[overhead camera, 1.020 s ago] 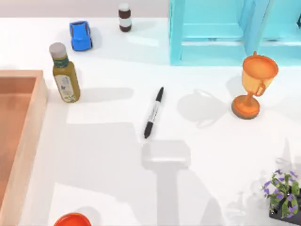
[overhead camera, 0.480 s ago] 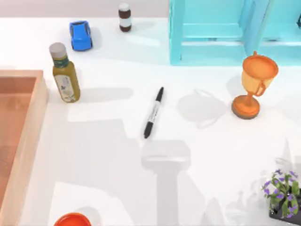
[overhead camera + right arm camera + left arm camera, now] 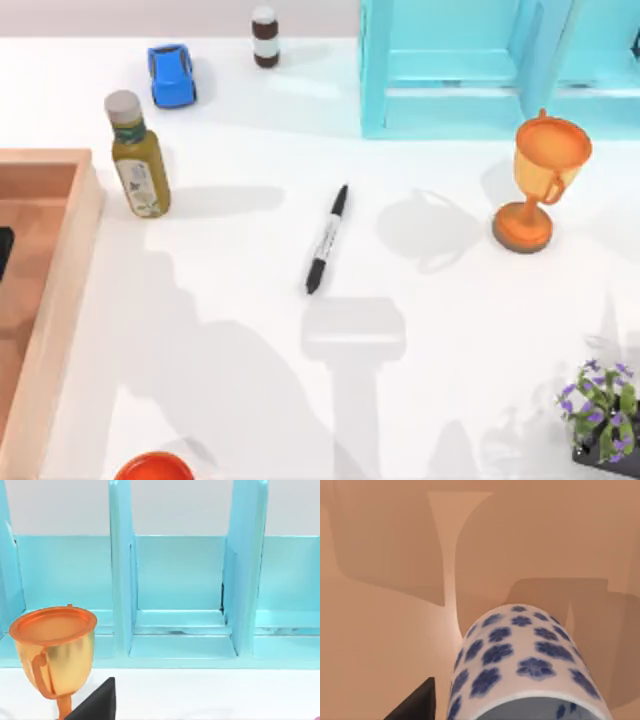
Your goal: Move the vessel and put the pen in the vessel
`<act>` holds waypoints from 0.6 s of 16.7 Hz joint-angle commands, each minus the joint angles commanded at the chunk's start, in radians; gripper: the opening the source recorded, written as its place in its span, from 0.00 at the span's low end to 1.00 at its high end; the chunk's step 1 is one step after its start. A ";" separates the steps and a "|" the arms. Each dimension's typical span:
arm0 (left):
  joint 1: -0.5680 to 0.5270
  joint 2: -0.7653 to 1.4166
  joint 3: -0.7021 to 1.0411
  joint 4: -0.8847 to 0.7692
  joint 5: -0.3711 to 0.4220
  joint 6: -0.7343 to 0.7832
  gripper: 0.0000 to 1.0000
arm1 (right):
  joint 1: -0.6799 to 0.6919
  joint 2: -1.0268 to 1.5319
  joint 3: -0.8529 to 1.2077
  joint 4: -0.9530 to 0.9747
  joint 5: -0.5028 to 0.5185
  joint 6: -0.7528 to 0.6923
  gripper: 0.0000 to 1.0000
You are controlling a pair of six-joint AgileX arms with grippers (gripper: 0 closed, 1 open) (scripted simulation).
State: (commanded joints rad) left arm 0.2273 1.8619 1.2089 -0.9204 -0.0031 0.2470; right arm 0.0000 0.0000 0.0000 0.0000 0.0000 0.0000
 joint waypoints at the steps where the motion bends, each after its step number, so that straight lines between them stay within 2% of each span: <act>1: 0.000 0.004 -0.010 0.011 0.000 0.000 1.00 | 0.000 0.000 0.000 0.000 0.000 0.000 1.00; 5: 0.000 0.005 -0.011 0.013 0.000 0.000 1.00 | 0.000 0.000 0.000 0.000 0.000 0.000 1.00; 10: 0.000 0.005 -0.011 0.013 0.000 0.000 0.62 | 0.000 0.000 0.000 0.000 0.000 0.000 1.00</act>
State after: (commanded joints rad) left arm 0.2278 1.8666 1.1975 -0.9078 -0.0031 0.2475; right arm 0.0000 0.0000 0.0000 0.0000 0.0000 0.0000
